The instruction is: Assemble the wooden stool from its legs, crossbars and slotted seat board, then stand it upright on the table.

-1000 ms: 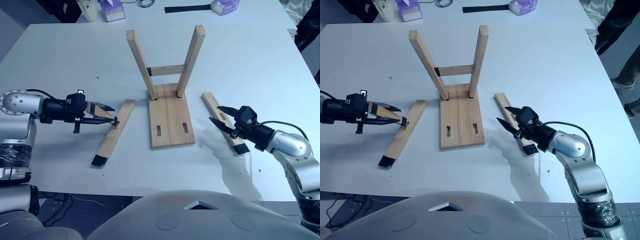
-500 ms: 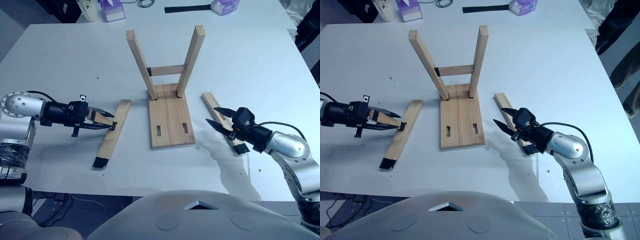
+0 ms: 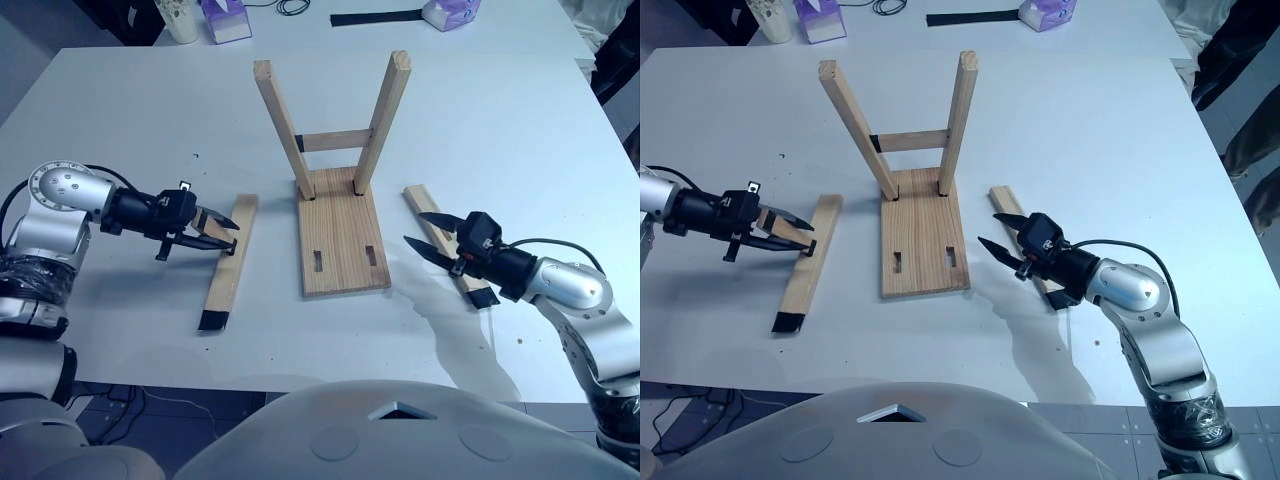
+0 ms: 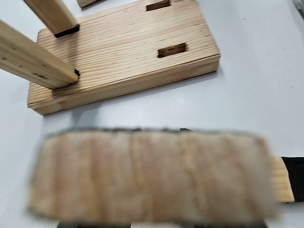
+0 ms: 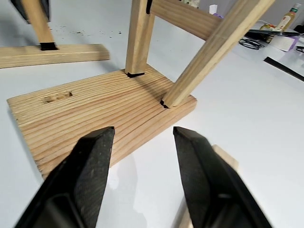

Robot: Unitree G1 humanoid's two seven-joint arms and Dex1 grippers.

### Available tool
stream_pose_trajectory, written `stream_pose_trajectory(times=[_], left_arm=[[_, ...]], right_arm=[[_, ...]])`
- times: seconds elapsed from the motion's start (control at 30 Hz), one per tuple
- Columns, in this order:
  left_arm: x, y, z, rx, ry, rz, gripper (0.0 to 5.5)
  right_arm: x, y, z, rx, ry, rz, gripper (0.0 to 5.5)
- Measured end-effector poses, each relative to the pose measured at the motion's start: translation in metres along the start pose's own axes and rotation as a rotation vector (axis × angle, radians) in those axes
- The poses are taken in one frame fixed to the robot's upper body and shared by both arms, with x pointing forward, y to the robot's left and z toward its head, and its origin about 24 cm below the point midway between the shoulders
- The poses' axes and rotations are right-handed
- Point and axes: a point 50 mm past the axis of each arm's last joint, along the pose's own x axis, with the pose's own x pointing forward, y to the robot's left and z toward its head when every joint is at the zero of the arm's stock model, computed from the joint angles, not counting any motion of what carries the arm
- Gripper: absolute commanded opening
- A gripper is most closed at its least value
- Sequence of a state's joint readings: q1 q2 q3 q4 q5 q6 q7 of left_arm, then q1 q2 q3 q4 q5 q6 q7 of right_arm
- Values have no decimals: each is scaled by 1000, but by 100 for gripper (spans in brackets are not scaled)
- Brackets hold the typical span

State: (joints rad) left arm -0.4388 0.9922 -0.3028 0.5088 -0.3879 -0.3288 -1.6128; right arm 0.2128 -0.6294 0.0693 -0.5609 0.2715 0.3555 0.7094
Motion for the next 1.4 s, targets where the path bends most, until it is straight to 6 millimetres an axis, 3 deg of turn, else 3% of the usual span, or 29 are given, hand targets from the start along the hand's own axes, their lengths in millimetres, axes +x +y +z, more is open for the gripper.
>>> stream_pose_trajectory(times=[0.2, 0.63, 0.7, 0.77, 0.8, 0.97, 1.33, 1.4], left_arm=[[5, 1, -1, -15, -1, -7, 130], [16, -22, -6, -183, -125, 17, 130], [21, -22, -6, -180, -142, 35, 185], [42, -40, -29, -300, -79, 12, 215], [52, -43, -31, -299, -114, 16, 233], [52, -49, -35, -232, -77, 43, 301], [43, -47, -45, -349, -169, 280, 306], [41, -44, -39, -366, -239, 342, 306]], right_arm=[[3, -3, 0, -10, 3, 18, 227], [7, 0, -2, -32, 25, 62, 227], [7, 1, -3, -32, 27, 62, 227], [7, 1, -3, -31, 27, 62, 227], [6, 2, -4, -27, 32, 62, 227], [7, 3, -4, -30, 30, 65, 227], [7, -1, -1, -51, 29, 82, 227], [8, -4, 0, -57, 27, 84, 227]])
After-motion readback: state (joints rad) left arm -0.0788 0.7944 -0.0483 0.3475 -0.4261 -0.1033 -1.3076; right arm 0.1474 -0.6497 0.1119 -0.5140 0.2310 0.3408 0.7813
